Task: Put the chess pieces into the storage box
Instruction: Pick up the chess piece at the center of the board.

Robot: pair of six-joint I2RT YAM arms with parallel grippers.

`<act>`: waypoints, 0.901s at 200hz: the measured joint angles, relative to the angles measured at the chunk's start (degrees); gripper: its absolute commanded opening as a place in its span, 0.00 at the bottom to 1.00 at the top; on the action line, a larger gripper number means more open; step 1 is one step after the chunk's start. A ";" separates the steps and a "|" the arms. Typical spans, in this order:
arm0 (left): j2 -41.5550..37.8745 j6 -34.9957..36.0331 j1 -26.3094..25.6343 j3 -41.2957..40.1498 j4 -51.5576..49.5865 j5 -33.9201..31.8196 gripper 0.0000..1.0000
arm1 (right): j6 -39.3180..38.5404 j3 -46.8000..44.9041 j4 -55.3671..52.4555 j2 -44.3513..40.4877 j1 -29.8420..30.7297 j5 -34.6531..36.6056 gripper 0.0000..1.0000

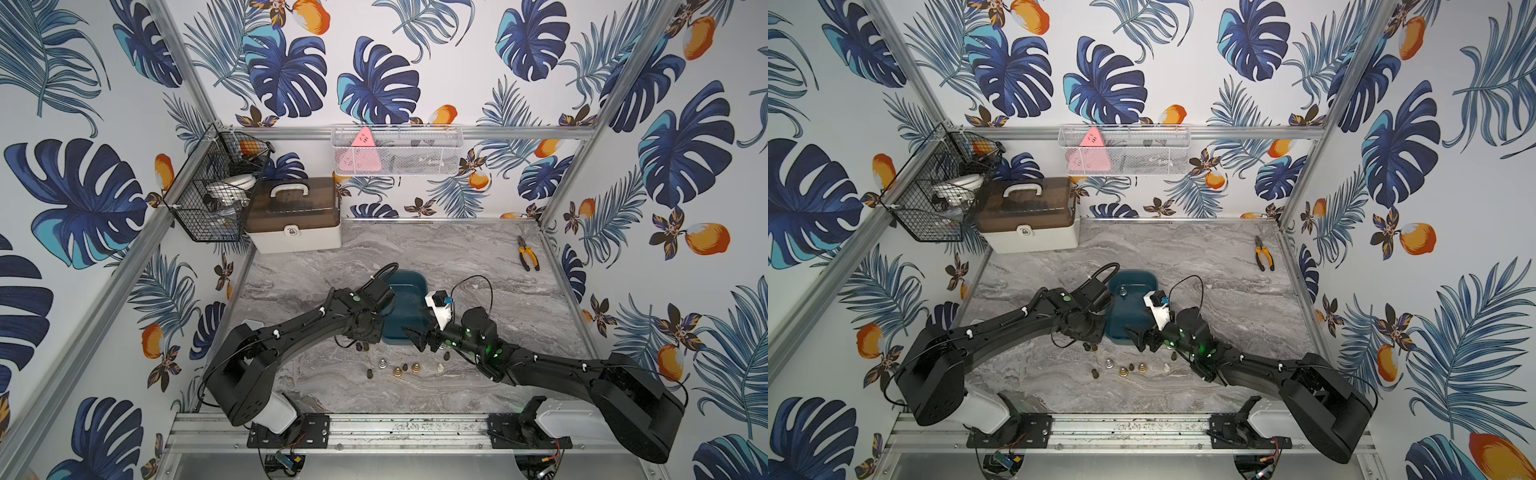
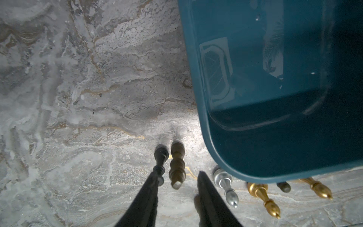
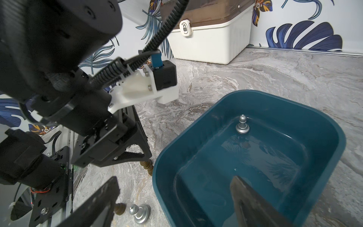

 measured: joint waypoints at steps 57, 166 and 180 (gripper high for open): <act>0.72 -0.04 -0.26 -1.46 1.27 -0.20 0.36 | 0.02 -0.15 -0.33 -0.83 0.02 0.04 0.90; 2.08 -0.24 -0.70 -3.23 3.04 -1.14 0.31 | 0.04 0.28 -1.18 -0.31 0.17 0.02 0.91; 2.14 -0.24 -0.74 -3.39 3.21 -1.14 0.31 | 0.04 0.35 -1.20 -0.20 0.17 0.02 0.91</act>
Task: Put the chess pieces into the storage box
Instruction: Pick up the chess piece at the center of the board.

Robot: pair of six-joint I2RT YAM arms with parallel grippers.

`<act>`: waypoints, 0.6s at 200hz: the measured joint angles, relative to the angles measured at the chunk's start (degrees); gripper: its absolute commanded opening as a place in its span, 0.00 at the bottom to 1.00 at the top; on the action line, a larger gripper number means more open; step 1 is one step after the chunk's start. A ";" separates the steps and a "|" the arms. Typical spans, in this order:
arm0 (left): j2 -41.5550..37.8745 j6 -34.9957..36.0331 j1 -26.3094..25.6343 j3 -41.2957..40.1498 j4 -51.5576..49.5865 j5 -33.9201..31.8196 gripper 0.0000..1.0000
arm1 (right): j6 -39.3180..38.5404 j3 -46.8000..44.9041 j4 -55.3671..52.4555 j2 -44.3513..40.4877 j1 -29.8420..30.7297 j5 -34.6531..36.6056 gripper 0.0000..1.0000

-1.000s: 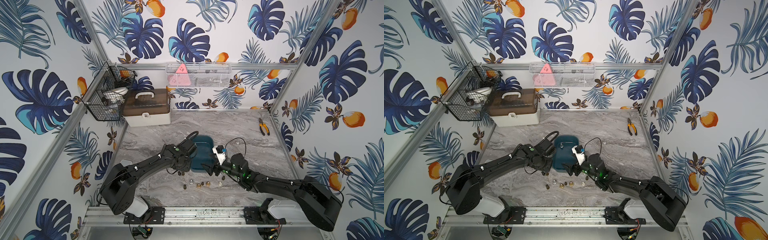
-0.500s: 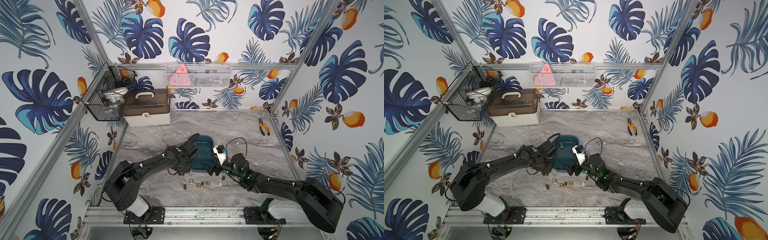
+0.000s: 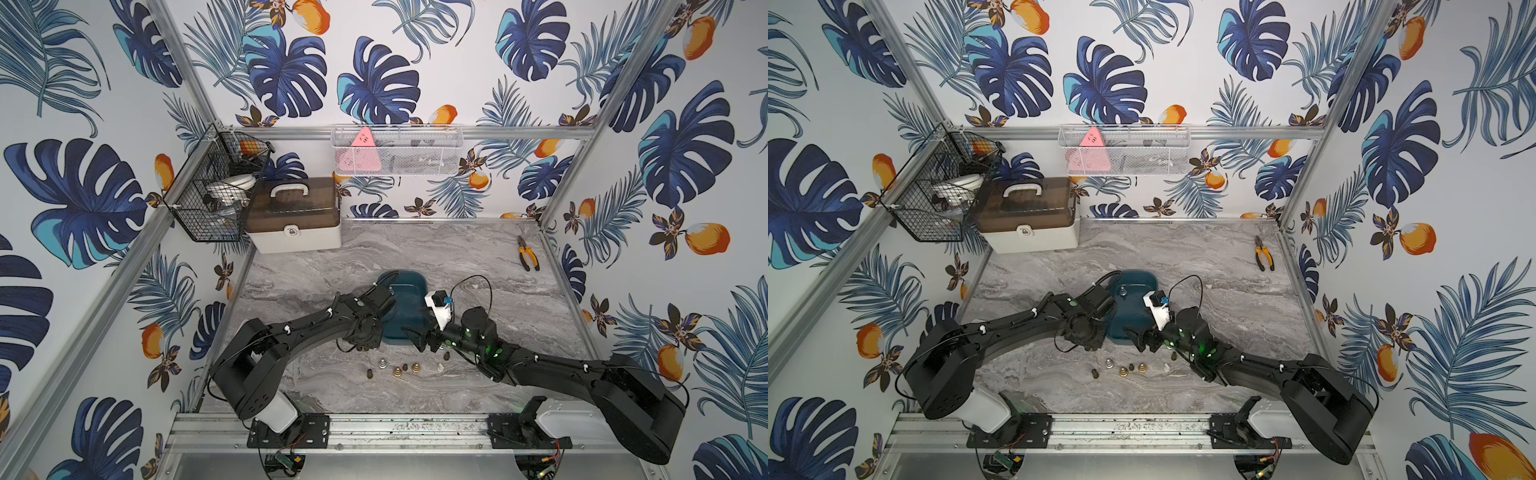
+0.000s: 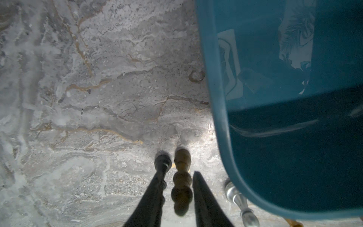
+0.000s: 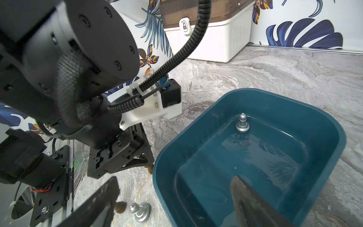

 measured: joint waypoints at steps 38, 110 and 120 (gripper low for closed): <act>0.09 0.00 -0.02 -0.17 0.66 -0.33 0.28 | 0.00 0.13 -0.07 0.07 0.00 0.00 0.91; 0.90 0.00 -0.26 -0.33 1.22 -0.42 0.27 | 0.00 0.13 -0.63 -0.24 0.00 0.02 0.91; 1.01 0.00 -0.28 -0.42 1.42 -0.42 0.27 | 0.00 0.13 -0.63 -0.22 0.00 0.02 0.91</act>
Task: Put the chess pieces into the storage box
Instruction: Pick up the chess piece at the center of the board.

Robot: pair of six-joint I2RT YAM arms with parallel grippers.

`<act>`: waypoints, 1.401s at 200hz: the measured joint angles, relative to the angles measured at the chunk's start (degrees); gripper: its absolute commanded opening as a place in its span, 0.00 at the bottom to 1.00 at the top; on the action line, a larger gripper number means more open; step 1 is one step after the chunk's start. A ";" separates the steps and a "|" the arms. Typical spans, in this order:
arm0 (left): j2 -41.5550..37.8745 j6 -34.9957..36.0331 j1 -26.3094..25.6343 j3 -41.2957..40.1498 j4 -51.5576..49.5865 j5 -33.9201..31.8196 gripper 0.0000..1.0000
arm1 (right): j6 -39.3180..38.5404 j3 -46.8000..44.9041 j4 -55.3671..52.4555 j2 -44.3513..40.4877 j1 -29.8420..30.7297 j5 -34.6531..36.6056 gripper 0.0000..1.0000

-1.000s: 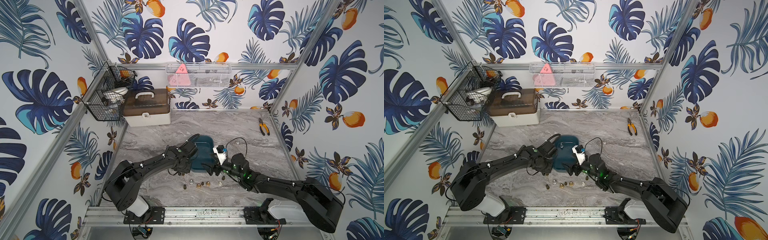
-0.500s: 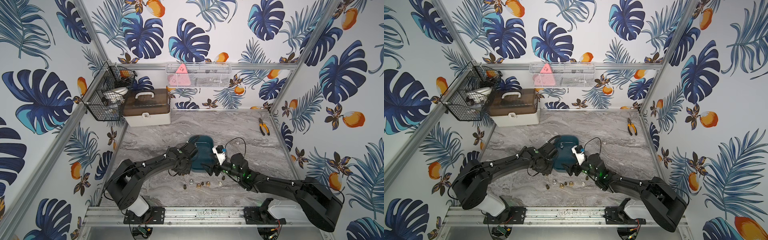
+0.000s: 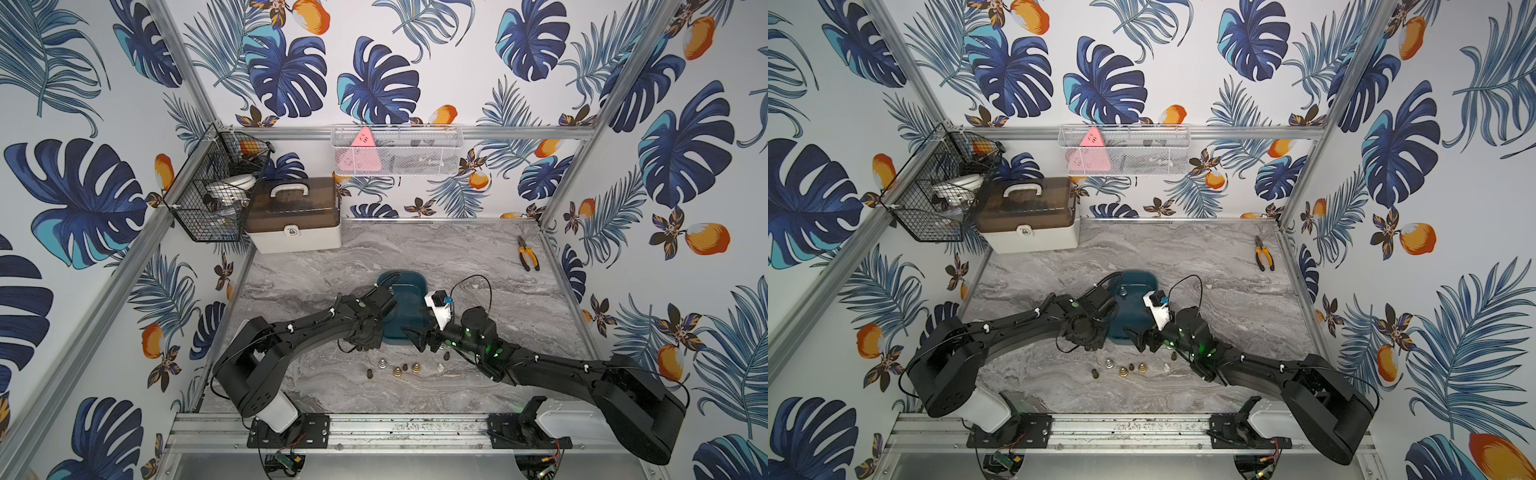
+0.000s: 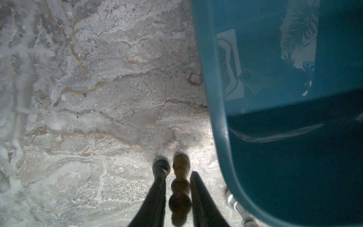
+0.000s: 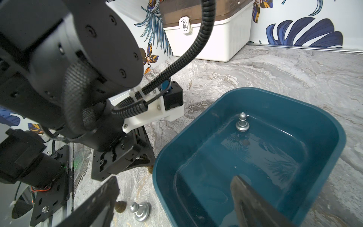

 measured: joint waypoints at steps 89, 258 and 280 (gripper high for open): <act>0.35 -0.02 -0.09 -0.37 0.33 -1.07 0.21 | 0.02 -0.02 -0.20 -0.44 0.04 0.24 0.91; -1.14 0.04 -0.42 13.31 -8.17 -5.97 0.16 | 0.31 -1.29 -0.15 -2.19 0.09 1.95 0.91; 0.70 0.72 -0.42 20.76 -10.82 -7.23 0.16 | 0.46 -2.19 -0.13 -3.69 0.07 3.43 0.91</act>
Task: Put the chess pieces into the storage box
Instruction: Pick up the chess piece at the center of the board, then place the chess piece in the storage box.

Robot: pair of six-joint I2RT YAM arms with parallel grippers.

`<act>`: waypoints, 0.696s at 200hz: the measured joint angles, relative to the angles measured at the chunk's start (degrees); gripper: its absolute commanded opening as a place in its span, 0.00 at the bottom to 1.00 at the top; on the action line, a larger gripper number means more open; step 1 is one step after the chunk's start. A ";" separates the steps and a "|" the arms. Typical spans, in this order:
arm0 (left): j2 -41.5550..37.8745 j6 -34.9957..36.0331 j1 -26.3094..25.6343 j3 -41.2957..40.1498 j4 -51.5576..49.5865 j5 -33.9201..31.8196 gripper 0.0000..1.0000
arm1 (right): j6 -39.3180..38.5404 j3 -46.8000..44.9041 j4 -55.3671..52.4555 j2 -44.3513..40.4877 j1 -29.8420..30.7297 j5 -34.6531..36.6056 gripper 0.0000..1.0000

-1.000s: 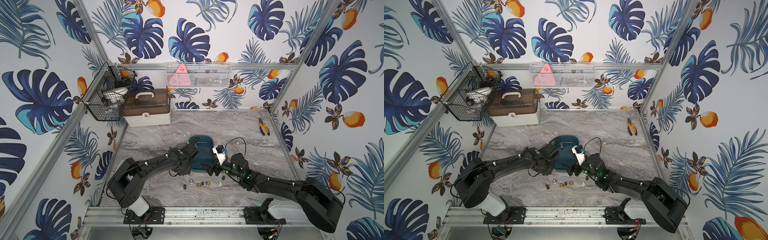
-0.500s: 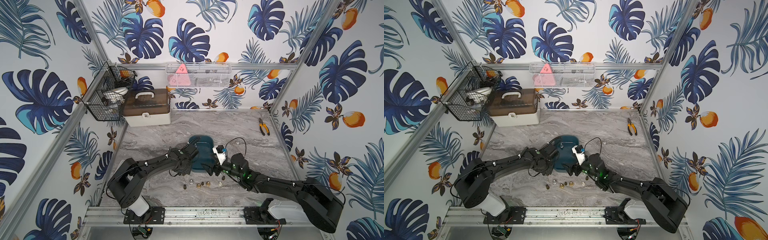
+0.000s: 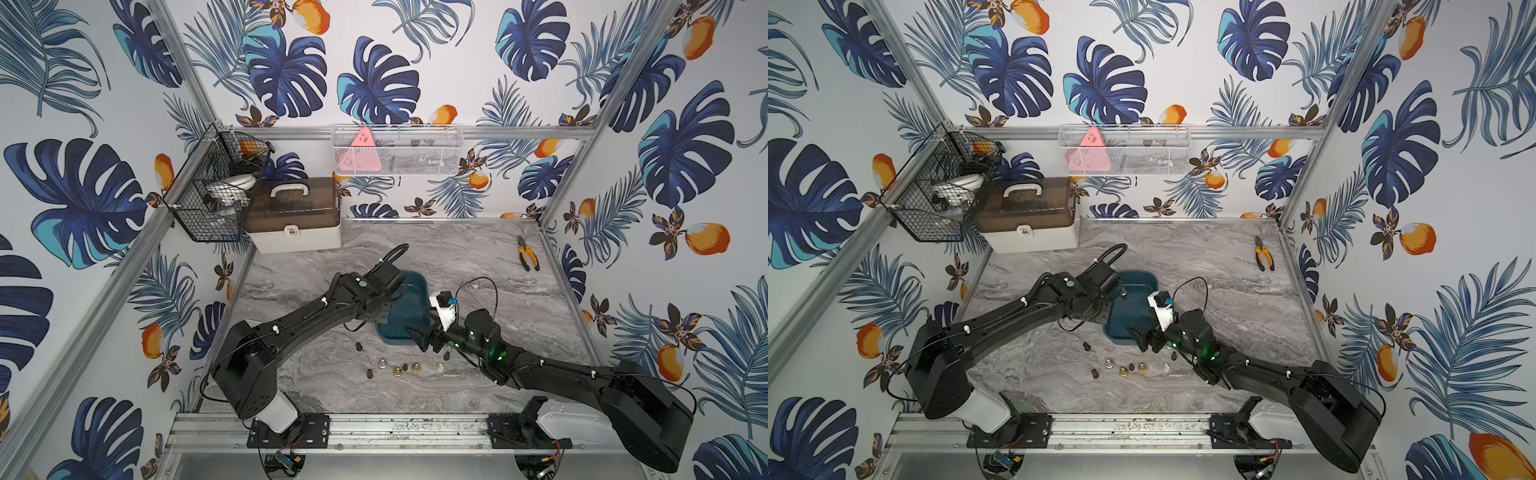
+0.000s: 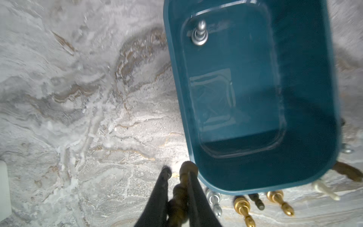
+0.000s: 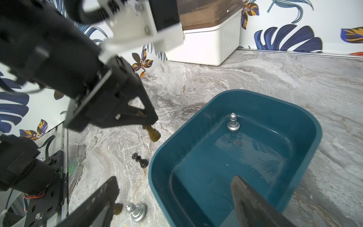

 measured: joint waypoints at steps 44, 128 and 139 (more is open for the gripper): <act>11.50 3.98 0.00 15.50 -0.48 0.13 0.16 | 1.57 -2.47 0.17 -3.93 -0.02 7.50 0.92; 37.90 10.03 0.09 45.64 -4.11 3.13 0.16 | 4.44 -3.19 -3.96 -8.31 -0.07 25.46 0.92; 39.30 10.34 0.37 47.10 -5.16 3.50 0.16 | 4.46 -3.13 -4.39 -8.35 -0.07 26.29 0.92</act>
